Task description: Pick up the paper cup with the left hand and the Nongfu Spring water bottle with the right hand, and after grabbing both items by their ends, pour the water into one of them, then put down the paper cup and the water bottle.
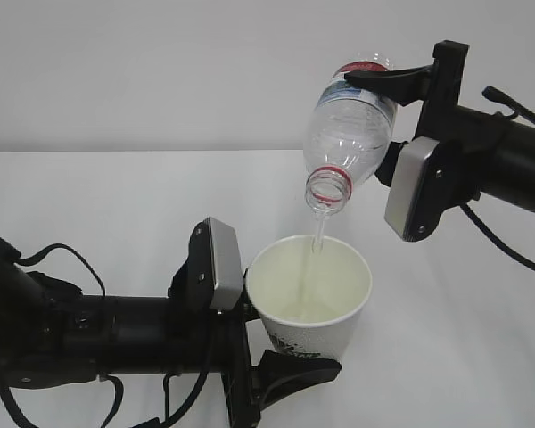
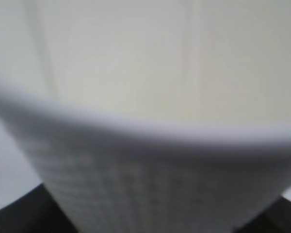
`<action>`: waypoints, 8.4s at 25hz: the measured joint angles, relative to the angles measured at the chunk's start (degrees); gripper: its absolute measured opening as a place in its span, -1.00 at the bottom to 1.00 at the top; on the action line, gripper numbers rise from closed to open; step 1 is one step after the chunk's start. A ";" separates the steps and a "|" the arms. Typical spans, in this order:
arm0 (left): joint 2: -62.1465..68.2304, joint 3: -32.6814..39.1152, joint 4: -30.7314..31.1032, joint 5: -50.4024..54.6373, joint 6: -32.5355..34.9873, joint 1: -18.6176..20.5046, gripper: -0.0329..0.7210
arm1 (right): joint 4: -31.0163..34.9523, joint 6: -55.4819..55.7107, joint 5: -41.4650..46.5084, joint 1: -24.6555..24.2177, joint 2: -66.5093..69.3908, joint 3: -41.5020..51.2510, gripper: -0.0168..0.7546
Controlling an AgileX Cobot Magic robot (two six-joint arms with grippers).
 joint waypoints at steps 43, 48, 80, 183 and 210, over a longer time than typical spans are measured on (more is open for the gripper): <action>0.00 0.00 0.00 0.10 0.00 0.00 0.54 | 0.10 0.00 -0.12 0.00 0.00 0.00 0.28; 0.00 0.00 0.00 0.10 0.00 0.00 0.54 | 0.21 0.00 -0.12 0.00 0.00 0.00 0.28; 0.00 0.00 1.34 0.57 0.00 0.00 0.54 | 0.21 0.00 -0.37 0.00 0.00 -0.04 0.28; 0.00 0.00 1.13 0.82 0.00 0.00 0.54 | 0.80 -1.57 -2.08 0.00 0.00 -0.04 0.28; 0.00 0.00 1.73 1.58 0.00 0.00 0.54 | 0.89 -1.57 -2.17 0.00 0.00 -0.04 0.28</action>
